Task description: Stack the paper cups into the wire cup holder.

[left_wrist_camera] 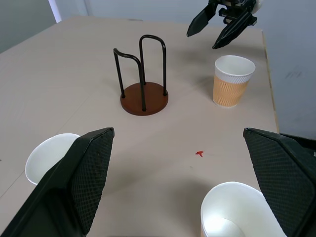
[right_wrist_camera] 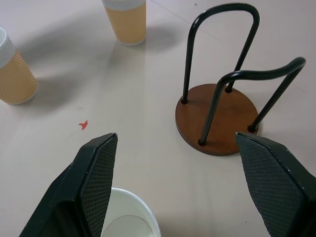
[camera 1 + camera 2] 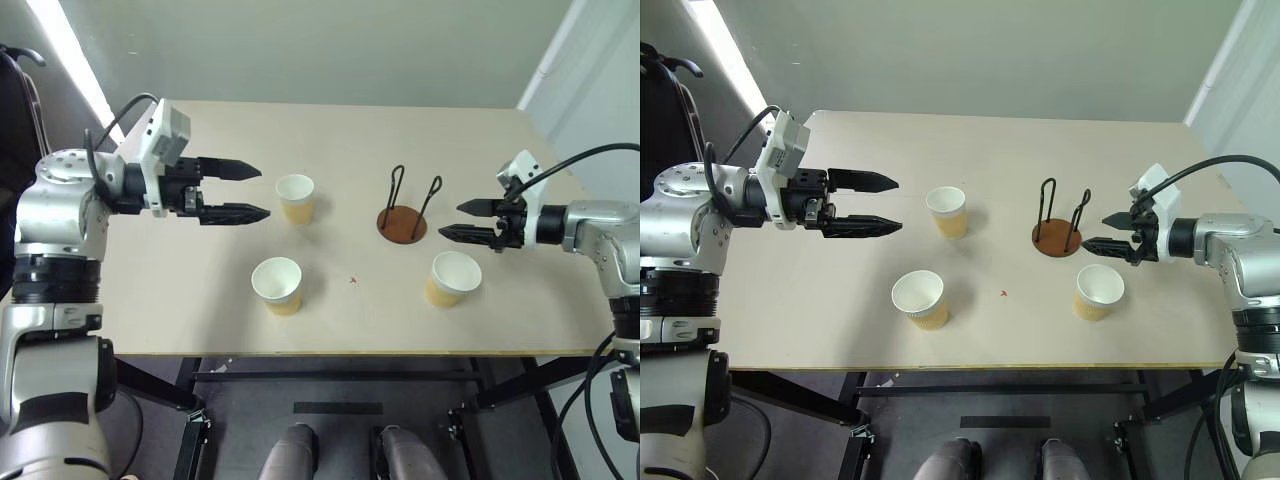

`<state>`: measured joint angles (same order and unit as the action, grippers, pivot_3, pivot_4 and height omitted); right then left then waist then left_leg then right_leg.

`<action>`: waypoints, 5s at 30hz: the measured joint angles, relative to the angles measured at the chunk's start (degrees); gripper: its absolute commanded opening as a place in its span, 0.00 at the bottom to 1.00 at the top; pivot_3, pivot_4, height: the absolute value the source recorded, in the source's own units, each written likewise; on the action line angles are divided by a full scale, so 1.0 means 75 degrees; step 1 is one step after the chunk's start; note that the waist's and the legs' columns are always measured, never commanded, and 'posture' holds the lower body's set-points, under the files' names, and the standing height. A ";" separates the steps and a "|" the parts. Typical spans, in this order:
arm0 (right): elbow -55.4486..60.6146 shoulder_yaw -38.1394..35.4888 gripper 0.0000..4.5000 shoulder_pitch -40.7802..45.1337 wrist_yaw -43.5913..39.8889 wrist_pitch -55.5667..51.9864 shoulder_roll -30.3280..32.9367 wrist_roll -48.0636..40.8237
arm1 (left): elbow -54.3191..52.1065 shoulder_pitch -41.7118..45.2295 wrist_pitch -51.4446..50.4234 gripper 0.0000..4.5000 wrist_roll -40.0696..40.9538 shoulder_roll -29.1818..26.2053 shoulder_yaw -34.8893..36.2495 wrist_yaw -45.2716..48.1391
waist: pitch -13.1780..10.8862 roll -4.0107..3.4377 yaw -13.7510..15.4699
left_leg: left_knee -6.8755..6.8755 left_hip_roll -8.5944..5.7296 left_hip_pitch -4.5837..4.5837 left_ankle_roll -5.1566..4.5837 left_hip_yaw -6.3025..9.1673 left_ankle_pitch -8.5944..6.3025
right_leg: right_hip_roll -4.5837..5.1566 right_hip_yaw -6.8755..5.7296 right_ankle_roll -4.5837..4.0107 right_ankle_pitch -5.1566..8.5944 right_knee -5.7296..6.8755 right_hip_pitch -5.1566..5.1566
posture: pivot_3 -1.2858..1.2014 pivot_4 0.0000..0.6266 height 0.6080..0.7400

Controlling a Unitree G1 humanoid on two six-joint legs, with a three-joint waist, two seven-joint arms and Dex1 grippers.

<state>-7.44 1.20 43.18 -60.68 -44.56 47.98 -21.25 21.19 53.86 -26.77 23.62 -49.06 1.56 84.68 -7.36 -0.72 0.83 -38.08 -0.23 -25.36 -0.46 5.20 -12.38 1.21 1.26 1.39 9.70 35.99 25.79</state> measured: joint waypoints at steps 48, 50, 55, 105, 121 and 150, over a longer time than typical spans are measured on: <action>-0.2929 0.0649 0.15 0.1394 0.1175 0.1884 -0.2311 0.1958 | -0.0240 -0.0117 -0.0285 1.00 0.0169 -0.0108 0.0023 -0.0042 | -0.0001 -0.0001 -0.0011 | 0.0000 0.0005 -0.0020 0.0009 -0.0002 0.0000 | -0.0001 -0.0005 -0.0012 -0.0019 0.0014 0.0036 | 0.52 0.24 1.00; -0.2927 0.0656 0.00 0.1395 0.1095 0.1871 -0.2311 0.1959 | -0.0308 -0.0130 -0.0302 1.00 0.0173 -0.0140 0.0022 -0.0025 | 0.0000 -0.0001 -0.0012 | 0.0000 0.0005 -0.0020 0.0009 -0.0002 0.0000 | -0.0001 -0.0006 -0.0012 -0.0019 0.0014 0.0036 | 0.52 0.24 1.00; -0.2692 0.0656 0.00 0.1380 0.0751 0.1609 -0.2318 0.1881 | -0.0388 -0.0169 -0.0326 1.00 0.0165 -0.0300 -0.0002 0.0132 | -0.0001 -0.0001 -0.0020 | 0.0002 0.0005 -0.0020 0.0010 -0.0002 0.0000 | -0.0001 -0.0006 -0.0015 -0.0017 0.0014 0.0038 | 0.52 0.24 1.00; -0.0865 0.2009 0.00 0.0997 -0.1479 0.2335 -0.2097 0.1558 | -0.1843 -0.1603 -0.0834 1.00 0.0709 -0.1663 -0.0242 0.0674 | 0.0000 -0.0001 -0.0049 | -0.0014 0.0008 -0.0060 0.0019 0.0001 0.0008 | -0.0003 -0.0010 -0.0062 0.0005 0.0044 0.0081 | 0.52 0.24 1.00; -0.1657 0.2039 0.00 0.1263 -0.1672 0.2940 -0.2094 0.1962 | -0.1841 -0.1598 -0.0836 1.00 0.0714 -0.1529 -0.0244 0.0645 | 0.0000 -0.0001 -0.0052 | -0.0014 0.0008 -0.0060 0.0020 0.0001 0.0008 | -0.0003 -0.0010 -0.0074 0.0011 0.0052 0.0084 | 0.52 0.24 1.00; -0.1176 0.1676 0.87 0.1816 -0.1624 0.1037 -0.1565 0.1657 | -0.1845 -0.1515 -0.0906 1.00 0.0785 -0.1101 -0.0301 0.0486 | 0.0000 -0.0001 -0.0050 | -0.0012 0.0008 -0.0059 0.0029 0.0001 0.0012 | -0.0003 -0.0010 -0.0076 0.0012 0.0065 0.0085 | 0.52 0.24 1.00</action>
<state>-16.26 13.77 56.80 -72.86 -36.78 36.24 -8.83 7.34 42.50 -33.57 29.50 -57.31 -0.70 88.32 -7.36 -0.73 0.46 -38.17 -0.16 -25.80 -0.24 5.21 -12.29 1.19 1.18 0.82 9.79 36.47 26.43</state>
